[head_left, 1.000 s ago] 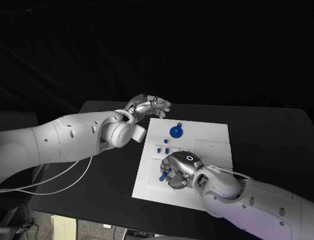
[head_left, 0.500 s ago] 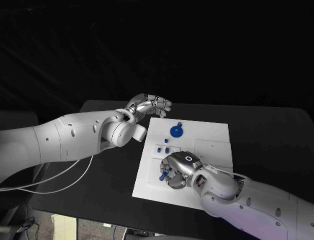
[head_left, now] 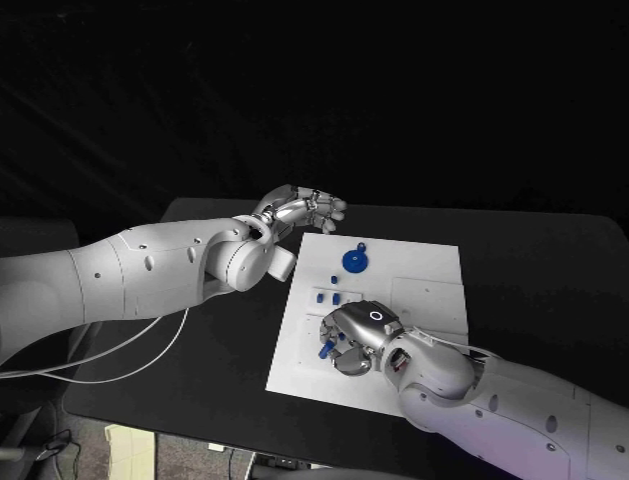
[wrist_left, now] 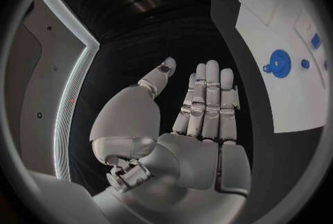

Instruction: Assemble the parts on the task board

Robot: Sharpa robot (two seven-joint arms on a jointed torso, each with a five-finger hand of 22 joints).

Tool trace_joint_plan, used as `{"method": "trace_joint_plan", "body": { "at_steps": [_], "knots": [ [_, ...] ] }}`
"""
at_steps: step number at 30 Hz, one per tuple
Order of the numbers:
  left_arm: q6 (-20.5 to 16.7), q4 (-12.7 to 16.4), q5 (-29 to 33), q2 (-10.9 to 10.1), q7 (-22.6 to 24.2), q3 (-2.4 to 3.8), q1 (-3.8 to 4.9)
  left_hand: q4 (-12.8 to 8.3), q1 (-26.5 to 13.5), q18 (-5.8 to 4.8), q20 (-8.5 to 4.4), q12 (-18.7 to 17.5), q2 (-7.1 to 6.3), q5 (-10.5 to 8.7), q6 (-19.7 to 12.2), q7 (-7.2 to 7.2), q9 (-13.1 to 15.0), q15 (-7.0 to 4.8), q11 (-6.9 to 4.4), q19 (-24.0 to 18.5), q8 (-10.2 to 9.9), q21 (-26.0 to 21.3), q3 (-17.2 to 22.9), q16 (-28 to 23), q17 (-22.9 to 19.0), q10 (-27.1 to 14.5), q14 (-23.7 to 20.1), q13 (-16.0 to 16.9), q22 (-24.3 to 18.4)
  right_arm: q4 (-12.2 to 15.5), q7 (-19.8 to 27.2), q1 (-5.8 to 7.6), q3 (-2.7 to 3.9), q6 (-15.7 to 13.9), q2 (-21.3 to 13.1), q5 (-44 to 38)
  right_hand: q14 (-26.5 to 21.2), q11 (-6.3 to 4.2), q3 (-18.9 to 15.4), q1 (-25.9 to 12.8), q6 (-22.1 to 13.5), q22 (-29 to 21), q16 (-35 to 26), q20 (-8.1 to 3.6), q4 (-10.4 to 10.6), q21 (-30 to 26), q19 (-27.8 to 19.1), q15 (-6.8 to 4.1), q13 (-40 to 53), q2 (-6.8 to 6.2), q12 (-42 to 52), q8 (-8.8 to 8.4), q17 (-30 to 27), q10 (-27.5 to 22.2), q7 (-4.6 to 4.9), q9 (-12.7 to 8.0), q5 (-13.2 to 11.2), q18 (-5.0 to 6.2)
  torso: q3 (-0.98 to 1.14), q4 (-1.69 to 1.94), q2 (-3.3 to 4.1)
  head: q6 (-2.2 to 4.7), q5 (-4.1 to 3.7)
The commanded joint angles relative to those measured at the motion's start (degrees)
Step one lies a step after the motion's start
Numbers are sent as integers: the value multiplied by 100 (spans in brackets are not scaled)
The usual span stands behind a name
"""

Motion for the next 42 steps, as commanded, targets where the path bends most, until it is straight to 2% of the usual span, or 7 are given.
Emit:
{"method": "trace_joint_plan", "body": {
  "at_steps": [1, 5, 15, 31, 34, 42],
  "knots": [
    [68, 6, 30, 14, 50, 4, 6, 34, 6, 92, 23, -12, 23, 6, -31, -4, -9, 37, -1, 31, 30, -33, -5, -28, 9, -55, 21, 8, 9, -8, -49, -8, -4, 21, 22, -135, -7, 5, 3, 3, 66, 91, 38, -29, -35, 19, 0, -46, 7, 69, 17, 18, -7, 224, 12, 8, -5, 579, 1, -3, 0, -8, 6],
    [72, 5, 30, 16, 50, 4, 6, 35, 5, 92, 23, -12, 24, 6, -31, -4, -9, 38, -1, 31, 30, -34, -6, -30, 11, -56, 21, 8, 10, -29, -95, -8, -8, 160, 38, -180, -6, 4, 3, 3, 67, 91, 39, -30, -37, 20, 1, -46, 8, 70, 17, 18, -7, 225, 12, 9, -7, 579, 1, -5, -2, -12, 10],
    [79, -10, 30, 28, 49, 4, 6, 37, 1, 92, 23, -12, 26, 5, -32, -4, -10, 38, 0, 32, 31, -37, -6, -35, 17, -57, 21, 9, 12, -84, -149, -9, -36, 278, 75, -354, -6, 5, 4, 3, 66, 91, 39, -31, -44, 21, 1, -46, 11, 72, 13, 16, -8, 222, 13, 9, -8, 579, 0, -3, -2, -12, 13],
    [85, -17, 35, 44, 47, 4, 6, 42, -8, 92, 24, -12, 28, 6, -33, -3, -12, 38, 0, 33, 32, -42, -8, -43, 27, -58, 22, 9, 16, -65, -130, -9, -47, 345, 121, -408, -7, 5, 6, 6, 68, 92, 40, -32, -58, 23, 0, -46, 18, 70, 9, 14, -9, 222, 12, 10, -14, 579, 1, -7, -1, -28, 18],
    [83, -17, 36, 45, 45, 4, 6, 43, -10, 92, 24, -12, 29, 5, -34, -3, -13, 38, 0, 33, 32, -44, -8, -45, 29, -58, 22, 10, 17, -72, -113, -9, -76, 410, 145, -395, -7, 5, 5, 4, 68, 93, 41, -32, -59, 24, -1, -46, 19, 71, 8, 13, -9, 222, 12, 10, -14, 579, 0, -9, -2, -29, 18],
    [84, -16, 36, 47, 38, 4, 6, 43, -10, 93, 23, -12, 28, 6, -34, -3, -14, 38, 0, 34, 33, -46, -8, -49, 34, -59, 22, 10, 19, -117, -130, -9, -213, 625, 222, -413, -7, 6, 3, -1, 68, 93, 42, -32, -63, 25, -2, -45, 22, 75, 5, 11, -9, 220, 13, 10, -12, 579, 3, -4, -1, -33, 5]
  ]
}}
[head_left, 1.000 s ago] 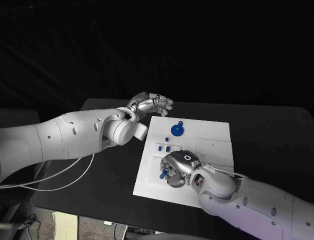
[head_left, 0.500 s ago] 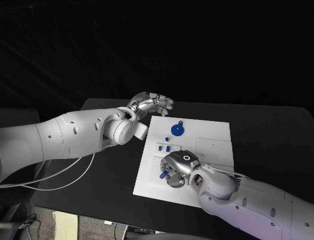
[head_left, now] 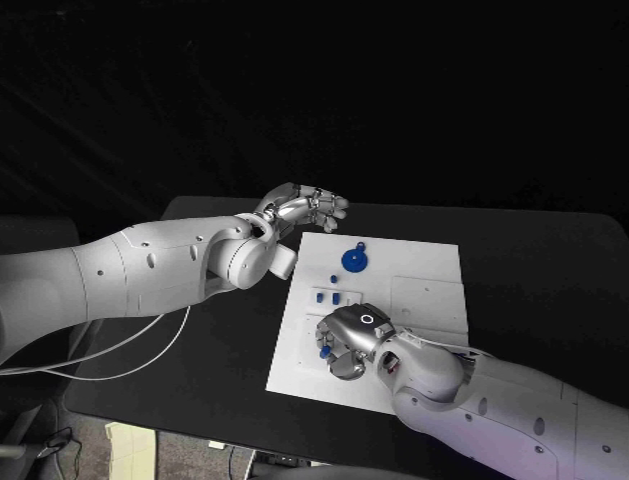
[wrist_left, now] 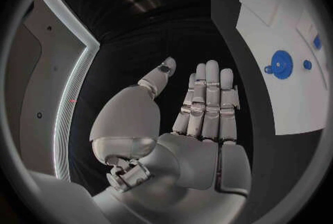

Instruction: Assemble the parts on the task board

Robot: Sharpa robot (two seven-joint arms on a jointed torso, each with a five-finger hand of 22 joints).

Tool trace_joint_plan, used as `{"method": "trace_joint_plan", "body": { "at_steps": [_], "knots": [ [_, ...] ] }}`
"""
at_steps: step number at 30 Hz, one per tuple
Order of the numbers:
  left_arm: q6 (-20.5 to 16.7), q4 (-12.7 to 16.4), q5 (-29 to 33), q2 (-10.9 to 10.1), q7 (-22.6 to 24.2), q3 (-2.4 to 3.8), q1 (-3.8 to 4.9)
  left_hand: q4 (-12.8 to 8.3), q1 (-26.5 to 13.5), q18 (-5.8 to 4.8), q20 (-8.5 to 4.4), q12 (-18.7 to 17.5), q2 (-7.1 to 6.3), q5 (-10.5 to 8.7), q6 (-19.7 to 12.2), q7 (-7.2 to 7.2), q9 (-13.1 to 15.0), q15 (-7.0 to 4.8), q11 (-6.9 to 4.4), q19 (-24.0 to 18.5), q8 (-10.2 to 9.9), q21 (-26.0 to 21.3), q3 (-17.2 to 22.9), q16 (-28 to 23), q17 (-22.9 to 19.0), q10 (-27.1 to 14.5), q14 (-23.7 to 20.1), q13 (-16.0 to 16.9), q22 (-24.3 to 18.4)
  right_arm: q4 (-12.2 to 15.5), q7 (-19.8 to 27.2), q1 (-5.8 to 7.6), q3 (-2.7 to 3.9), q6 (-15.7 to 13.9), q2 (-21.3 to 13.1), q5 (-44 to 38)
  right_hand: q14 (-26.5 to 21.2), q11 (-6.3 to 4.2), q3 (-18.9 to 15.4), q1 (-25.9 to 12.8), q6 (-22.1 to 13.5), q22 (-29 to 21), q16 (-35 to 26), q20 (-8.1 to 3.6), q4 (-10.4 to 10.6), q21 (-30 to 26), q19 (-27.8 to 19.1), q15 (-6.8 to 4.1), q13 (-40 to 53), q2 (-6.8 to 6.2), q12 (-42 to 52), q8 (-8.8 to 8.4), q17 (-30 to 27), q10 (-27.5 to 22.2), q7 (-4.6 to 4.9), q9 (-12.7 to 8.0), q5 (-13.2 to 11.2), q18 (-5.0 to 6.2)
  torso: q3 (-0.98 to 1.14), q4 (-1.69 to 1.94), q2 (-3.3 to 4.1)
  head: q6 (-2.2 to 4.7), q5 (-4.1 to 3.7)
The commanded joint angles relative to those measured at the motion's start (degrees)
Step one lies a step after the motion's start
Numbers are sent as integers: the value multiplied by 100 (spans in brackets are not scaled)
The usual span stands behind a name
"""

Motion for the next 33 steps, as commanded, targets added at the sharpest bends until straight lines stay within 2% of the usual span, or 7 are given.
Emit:
{"method": "trace_joint_plan", "body": {
  "at_steps": [1, 8, 17, 21, 25, 27, 33],
  "knots": [
    [76, 8, 35, 14, 39, 4, 6, 29, -10, 50, 23, -12, 28, 6, -34, -3, -10, 24, 0, 34, 33, -24, 6, -26, 10, -59, 7, 7, 6, -14, 27, -38, -65, 382, 30, -59, -9, 7, 5, -20, 54, 96, 18, -53, -30, 25, -4, -44, 2, 61, 39, 33, -8, 218, 26, 5, 26, 579, 3, 3, 1, -3, -9],
    [81, 9, 35, 16, 36, 4, 7, 29, -11, 50, 23, -13, 28, 6, -35, -3, -10, 24, 0, 34, 33, -26, 5, -29, 14, -60, 8, 7, 7, -44, 28, -38, -86, 391, 65, -50, -13, 10, 0, -29, 50, 97, 17, -51, -37, 25, -10, -41, 6, 71, 32, 28, -9, 212, 28, 4, 29, 579, 2, 1, 2, -5, -15],
    [88, 13, 35, 8, 21, 4, 7, 33, -18, 49, 24, -13, 28, 5, -36, -3, -12, 24, 1, 35, 33, -29, 4, -34, 20, -61, 8, 8, 10, -83, 147, -37, -87, 230, 66, 253, -38, 41, -4, -71, -37, 91, -9, -33, -32, 6, -47, -12, 4, 59, -32, -31, -29, 119, 63, -15, 40, 579, 5, -3, 1, -2, -22],
    [89, 13, 35, 5, 17, 3, 7, 34, -20, 49, 24, -14, 27, 5, -37, -2, -12, 25, 1, 34, 33, -30, 3, -36, 22, -63, 7, 8, 11, -90, 241, -36, -87, 90, 55, 462, -62, 175, -141, -170, -365, 87, -25, -4, 5, -10, -81, 117, -61, -230, -240, -220, -51, -219, 207, -91, 206, 579, 5, -3, 1, -2, -22],
    [90, 13, 35, 1, 15, 3, 7, 35, -22, 49, 24, -14, 27, 5, -38, -2, -13, 25, 2, 35, 33, -31, 3, -38, 24, -64, 7, 8, 12, -89, 300, -36, -87, -61, 45, 587, -95, 303, -343, -210, -662, 78, -27, 19, 65, -35, -115, 239, -148, -447, -438, -375, -67, -545, 337, -157, 189, 579, 5, -3, 1, -2, -22],
    [90, 15, 35, -1, 15, 3, 7, 35, -22, 49, 24, -14, 27, 5, -39, -2, -13, 25, 2, 34, 33, -32, 3, -39, 25, -64, 7, 8, 12, -81, 313, -36, -87, -124, 38, 630, -127, 370, -445, -217, -818, 70, -34, 32, 88, -61, -143, 301, -216, -532, -496, -452, -79, -740, 399, -196, 169, 579, 7, -1, 2, 0, -23],
    [90, 15, 35, -8, 12, 3, 7, 35, -23, 49, 24, -15, 25, 5, -41, -1, -14, 25, 2, 34, 33, -34, 2, -42, 28, -66, 7, 8, 13, 5, 353, -35, -86, -478, -54, 804, -252, 521, -596, -158, -1015, 29, -73, 74, 145, -179, -254, 452, -447, -636, -492, -518, -131, -1224, 432, -244, 178, 579, 7, 1, 1, 4, -26]
  ]
}}
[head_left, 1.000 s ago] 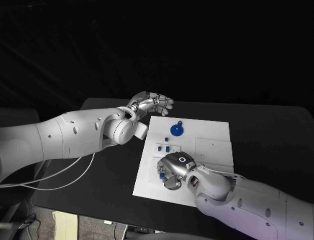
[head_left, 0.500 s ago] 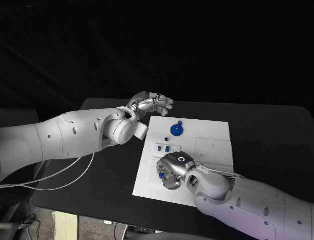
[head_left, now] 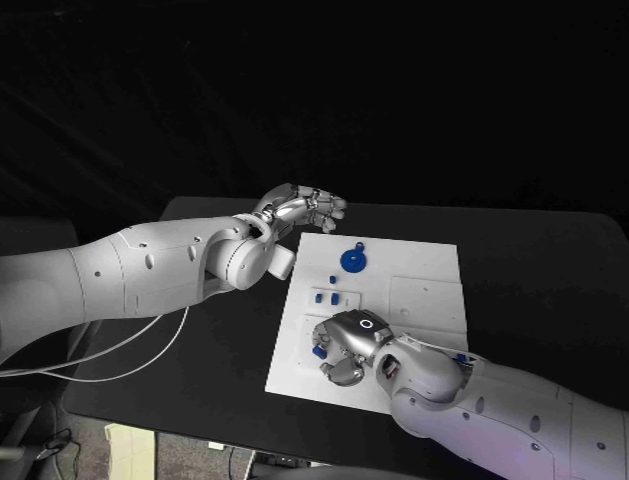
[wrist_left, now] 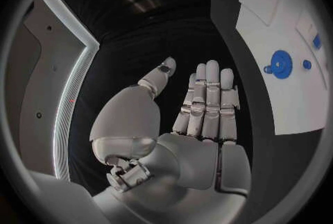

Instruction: Assemble the parts on the task board

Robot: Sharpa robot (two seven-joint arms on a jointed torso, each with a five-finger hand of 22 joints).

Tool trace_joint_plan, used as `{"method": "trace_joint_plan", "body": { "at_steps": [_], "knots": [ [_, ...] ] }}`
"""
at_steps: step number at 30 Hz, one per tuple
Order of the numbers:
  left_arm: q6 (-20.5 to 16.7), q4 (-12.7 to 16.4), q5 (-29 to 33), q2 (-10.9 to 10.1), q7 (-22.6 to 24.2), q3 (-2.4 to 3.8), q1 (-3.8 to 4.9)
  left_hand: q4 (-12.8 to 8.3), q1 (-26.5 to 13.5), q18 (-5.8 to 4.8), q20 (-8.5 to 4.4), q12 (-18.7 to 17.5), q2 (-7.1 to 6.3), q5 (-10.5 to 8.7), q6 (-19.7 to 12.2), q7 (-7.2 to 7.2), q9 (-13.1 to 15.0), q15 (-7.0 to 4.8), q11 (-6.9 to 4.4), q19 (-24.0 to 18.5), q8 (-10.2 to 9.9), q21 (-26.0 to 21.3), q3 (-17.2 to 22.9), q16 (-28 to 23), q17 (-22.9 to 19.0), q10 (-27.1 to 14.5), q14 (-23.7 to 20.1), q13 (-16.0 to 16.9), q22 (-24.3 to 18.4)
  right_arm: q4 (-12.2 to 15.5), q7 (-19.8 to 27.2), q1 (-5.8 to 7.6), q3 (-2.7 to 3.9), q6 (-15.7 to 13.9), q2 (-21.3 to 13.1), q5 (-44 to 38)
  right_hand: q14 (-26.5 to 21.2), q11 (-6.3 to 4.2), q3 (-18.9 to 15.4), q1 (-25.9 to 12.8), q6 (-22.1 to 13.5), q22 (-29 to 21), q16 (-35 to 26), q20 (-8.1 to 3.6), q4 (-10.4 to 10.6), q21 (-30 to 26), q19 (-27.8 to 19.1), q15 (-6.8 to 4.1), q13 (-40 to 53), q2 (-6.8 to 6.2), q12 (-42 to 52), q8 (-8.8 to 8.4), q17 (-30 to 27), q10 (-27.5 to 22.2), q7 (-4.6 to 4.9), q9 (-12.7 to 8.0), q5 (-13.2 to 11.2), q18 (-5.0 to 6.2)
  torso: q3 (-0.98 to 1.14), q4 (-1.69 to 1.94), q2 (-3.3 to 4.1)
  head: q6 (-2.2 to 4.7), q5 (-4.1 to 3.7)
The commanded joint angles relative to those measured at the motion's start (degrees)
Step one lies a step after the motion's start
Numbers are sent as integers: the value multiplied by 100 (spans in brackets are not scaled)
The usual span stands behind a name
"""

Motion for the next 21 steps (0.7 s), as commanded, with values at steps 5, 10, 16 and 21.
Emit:
{"method": "trace_joint_plan", "body": {
  "at_steps": [5, 10, 16, 21],
  "knots": [
    [71, 9, 34, -20, 27, 3, 7, 34, -23, 85, 24, -17, 24, 5, -43, -1, -11, 28, -2, 35, 32, -35, 3, -22, 11, -34, 12, 9, 11, 243, 214, 13, 10, -588, -259, 454, -188, 87, -34, 46, -114, -11, -113, 59, 50, -169, -202, 106, -178, -97, 21, -29, -86, -257, 26, -21, 25, 620, 4, 3, 0, 3, 5],
    [79, 10, 34, -19, 27, 3, 7, 34, -22, 86, 24, -20, 22, 5, -47, 1, -12, 28, 0, 35, 30, -37, 3, -25, 15, -38, 12, 8, 13, 490, 339, 105, 73, -701, -441, 721, -188, 66, -35, 87, -104, -12, -98, 68, 79, -182, -196, 87, -216, -94, 84, -6, -108, -184, 52, -18, 32, 620, 4, -6, 0, 32, -11],
    [79, -4, 35, -13, 27, 2, 6, 35, -23, 86, 24, -20, 25, 5, -48, 2, -13, 28, 1, 36, 30, -39, 4, -28, 19, -40, 13, 8, 14, 754, 478, 193, 250, -682, -688, 1219, -157, 11, -41, 119, -73, -5, -63, 64, 148, -176, -150, 33, -254, -64, 194, 33, -139, -22, 71, -15, 62, 620, 15, -6, -2, 56, -36],
    [83, -15, 58, -6, 29, 0, 5, 36, -24, 86, 24, -21, 26, 5, -48, 2, -13, 28, 1, 36, 31, -40, 4, -30, 21, -41, 13, 8, 15, 881, 525, 435, 420, -331, -1045, 2207, -105, -72, -50, 125, -9, 18, -19, 55, 218, -146, -93, -47, -239, 35, 346, 86, -161, 213, 40, -5, 108, 620, 20, -11, -6, 109, -95]
  ]
}}
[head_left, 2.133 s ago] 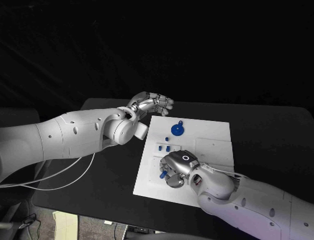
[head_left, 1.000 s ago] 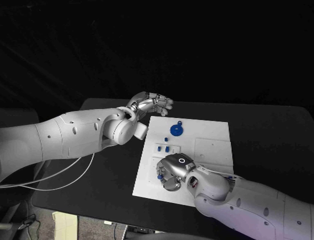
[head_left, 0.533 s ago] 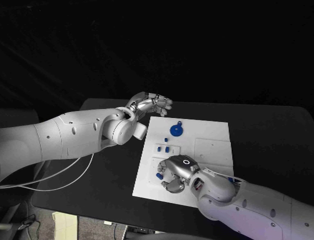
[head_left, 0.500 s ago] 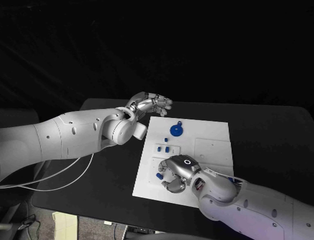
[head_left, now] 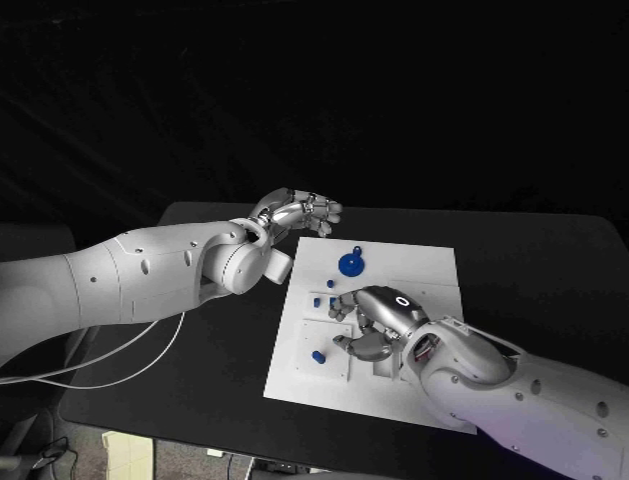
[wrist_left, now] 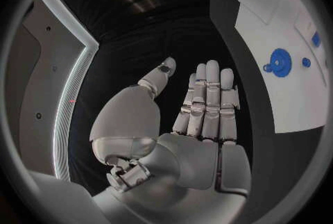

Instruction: Assemble the parts on the task board

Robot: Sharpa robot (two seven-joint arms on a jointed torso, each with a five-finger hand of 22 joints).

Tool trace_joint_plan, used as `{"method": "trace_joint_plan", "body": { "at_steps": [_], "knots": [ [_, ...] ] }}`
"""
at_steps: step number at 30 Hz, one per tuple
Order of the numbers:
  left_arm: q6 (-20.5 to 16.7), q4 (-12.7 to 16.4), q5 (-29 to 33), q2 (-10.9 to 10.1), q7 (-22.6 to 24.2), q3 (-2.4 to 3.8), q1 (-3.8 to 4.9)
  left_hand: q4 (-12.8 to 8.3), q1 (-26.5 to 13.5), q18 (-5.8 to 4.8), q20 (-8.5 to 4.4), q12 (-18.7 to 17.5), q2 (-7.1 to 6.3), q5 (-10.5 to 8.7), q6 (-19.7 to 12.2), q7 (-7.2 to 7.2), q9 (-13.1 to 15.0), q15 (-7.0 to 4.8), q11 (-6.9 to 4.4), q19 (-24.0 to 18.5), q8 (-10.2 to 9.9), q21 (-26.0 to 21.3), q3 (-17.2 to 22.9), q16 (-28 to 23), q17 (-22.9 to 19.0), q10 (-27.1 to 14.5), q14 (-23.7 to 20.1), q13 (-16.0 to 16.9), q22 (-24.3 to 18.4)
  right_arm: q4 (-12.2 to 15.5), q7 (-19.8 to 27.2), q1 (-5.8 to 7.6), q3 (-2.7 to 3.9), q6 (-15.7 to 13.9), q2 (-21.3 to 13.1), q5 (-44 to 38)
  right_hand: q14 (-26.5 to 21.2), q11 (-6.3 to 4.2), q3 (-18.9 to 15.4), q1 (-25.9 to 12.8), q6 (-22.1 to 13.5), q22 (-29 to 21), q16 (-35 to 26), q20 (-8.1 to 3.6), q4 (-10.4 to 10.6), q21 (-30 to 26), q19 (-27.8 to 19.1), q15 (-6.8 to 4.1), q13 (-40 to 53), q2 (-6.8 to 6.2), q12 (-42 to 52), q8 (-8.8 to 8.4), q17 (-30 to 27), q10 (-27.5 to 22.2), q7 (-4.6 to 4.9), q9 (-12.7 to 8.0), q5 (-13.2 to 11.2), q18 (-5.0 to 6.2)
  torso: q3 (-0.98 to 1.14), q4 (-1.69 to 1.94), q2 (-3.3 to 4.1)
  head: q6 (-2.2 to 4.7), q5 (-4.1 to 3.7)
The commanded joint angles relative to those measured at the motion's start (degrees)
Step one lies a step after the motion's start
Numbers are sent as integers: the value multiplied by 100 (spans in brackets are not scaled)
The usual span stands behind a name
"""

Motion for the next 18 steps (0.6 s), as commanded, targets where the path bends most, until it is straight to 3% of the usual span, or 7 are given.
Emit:
{"method": "trace_joint_plan", "body": {
  "at_steps": [1, 6, 11, 12, 13, 14, 18],
  "knots": [
    [79, 1, 54, 14, 37, 3, 5, 36, -24, 97, 4, -21, 26, 5, -49, 2, -8, 29, 2, 16, 31, -40, 4, -30, 9, -42, 13, 8, 6, 33, 187, 205, 56, 361, -241, 1390, 22, -64, -30, -49, 37, 24, 41, -1, 106, 8, 58, -78, 40, 81, 113, 31, -13, 184, -4, 4, 29, 620, 2, -4, -6, 44, -56],
    [80, -10, 56, 10, 40, 0, 4, 36, -25, 97, 4, -21, 26, 5, -48, 2, -8, 29, 2, 16, 31, -41, 5, -32, 12, -42, 14, 9, 7, -26, 23, 580, 129, 1038, -716, 2121, 89, -264, -184, -264, 50, 83, 131, -62, 230, 82, 122, -268, 394, 237, 609, 73, 0, 693, -66, 48, 71, 620, 0, -28, -20, 157, -218],
    [72, -34, 82, 9, 44, -7, 0, 38, -28, 96, 5, -20, 26, 4, -48, 2, -9, 29, 2, 17, 32, -42, 4, -33, 14, -42, 14, 9, 8, -163, -465, 938, 131, 1945, -1049, 2346, 83, -348, -314, -527, 46, 103, 193, -125, 309, 117, 127, -376, 1214, 327, 1507, 106, 16, 536, -137, 134, -38, 620, 11, -59, -41, 245, -346],
    [84, -37, 98, 1, 43, -12, -6, 39, -29, 96, 5, -20, 26, 4, -48, 2, -9, 29, 2, 17, 33, -42, 3, -34, 15, -42, 14, 9, 8, -233, -613, 1035, 130, 2135, -1096, 2251, 131, -426, -366, -670, -6, 104, 233, -119, 442, 140, 168, -325, 1696, 485, 2243, 79, 29, 1122, -315, 137, -197, 620, 22, -74, -51, 253, -393],
    [88, -44, 107, -3, 40, -14, -13, 39, -30, 96, 5, -20, 26, 4, -47, 2, -9, 29, 2, 17, 33, -43, 3, -34, 16, -41, 14, 9, 8, -270, -657, 1081, 129, 2246, -1119, 2238, 212, -487, -298, -720, 3, 112, 311, -156, 490, 194, 256, -496, 2299, 527, 2886, 82, 66, 862, -264, 157, -243, 620, 28, -81, -56, 259, -410],
    [80, -53, 116, -6, 39, -17, -22, 39, -30, 96, 5, -20, 25, 4, -48, 2, -9, 29, 2, 17, 33, -43, 2, -35, 16, -42, 15, 9, 9, -283, -714, 1118, 128, 2356, -1157, 2253, 316, -577, -78, -896, -13, 129, 440, -248, 609, 303, 405, -598, 3776, 442, 4330, 64, 145, -207, -377, 201, -231, 620, 35, -96, -67, 268, -425],
    [85, -87, 134, 15, 48, -21, -73, 40, -33, 96, 5, -20, 23, 4, -47, 2, -9, 29, 2, 17, 33, -44, 1, -36, 19, -41, 15, 10, 10, -238, -1066, 1213, 126, 2770, -1366, 2428, 266, -514, -16, -1068, 1, 137, 640, -278, 680, 399, 390, -506, 4241, 540, 4877, 89, 354, -171, -256, 271, -302, 620, 58, -125, -106, 283, -493]
  ]
}}
